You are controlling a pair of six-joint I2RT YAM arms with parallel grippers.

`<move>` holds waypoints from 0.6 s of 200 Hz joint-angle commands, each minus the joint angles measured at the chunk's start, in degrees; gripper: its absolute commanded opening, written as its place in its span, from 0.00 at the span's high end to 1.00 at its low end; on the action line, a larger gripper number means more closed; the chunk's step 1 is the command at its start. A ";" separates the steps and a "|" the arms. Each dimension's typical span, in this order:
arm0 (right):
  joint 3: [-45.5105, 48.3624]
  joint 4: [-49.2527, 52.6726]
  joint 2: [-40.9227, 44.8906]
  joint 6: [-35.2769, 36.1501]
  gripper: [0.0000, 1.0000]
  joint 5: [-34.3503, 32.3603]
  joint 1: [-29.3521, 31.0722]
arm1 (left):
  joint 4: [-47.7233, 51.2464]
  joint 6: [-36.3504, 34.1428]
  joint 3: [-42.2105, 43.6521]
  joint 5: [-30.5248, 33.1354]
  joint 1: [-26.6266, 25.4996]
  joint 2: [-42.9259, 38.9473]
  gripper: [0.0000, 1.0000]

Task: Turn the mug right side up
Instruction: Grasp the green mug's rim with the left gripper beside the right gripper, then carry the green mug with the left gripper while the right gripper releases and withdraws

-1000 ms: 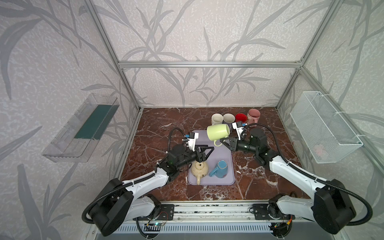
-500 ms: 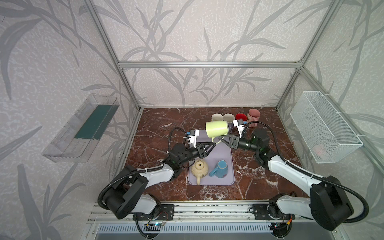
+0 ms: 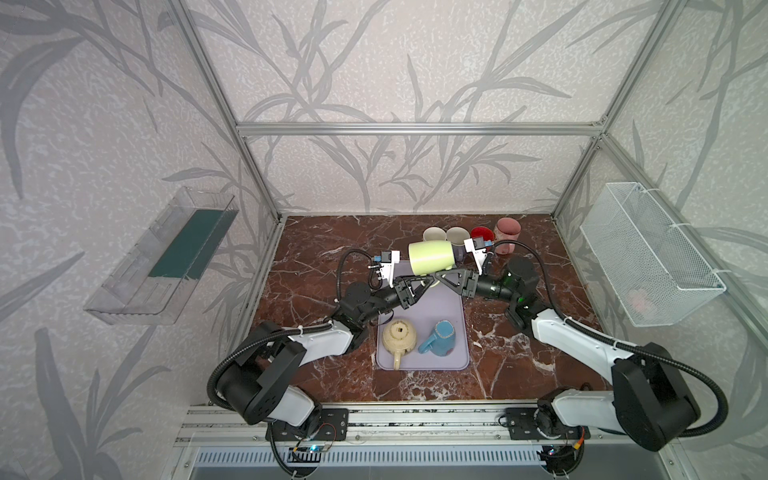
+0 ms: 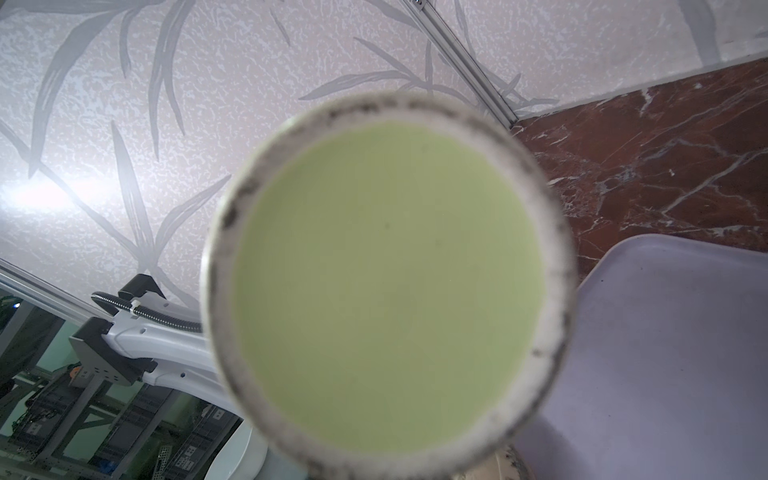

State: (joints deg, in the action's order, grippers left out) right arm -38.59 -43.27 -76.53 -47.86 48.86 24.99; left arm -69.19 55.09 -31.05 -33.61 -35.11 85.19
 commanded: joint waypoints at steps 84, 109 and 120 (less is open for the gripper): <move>0.71 -13.71 -3.62 -2.52 1.00 3.19 -0.17 | -3.60 1.18 -2.97 -1.77 0.13 1.47 1.00; 0.56 -13.19 -3.62 -2.18 1.00 3.52 -0.12 | -2.59 0.57 -2.74 -1.18 0.20 1.05 1.00; 0.41 -12.82 -3.50 -1.98 0.91 3.77 -0.15 | -2.19 0.29 -2.55 -0.95 0.22 0.58 1.00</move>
State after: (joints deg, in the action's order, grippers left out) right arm -37.50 -51.99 -80.75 -51.64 50.72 24.29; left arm -70.46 56.64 -31.92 -34.35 -34.63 86.87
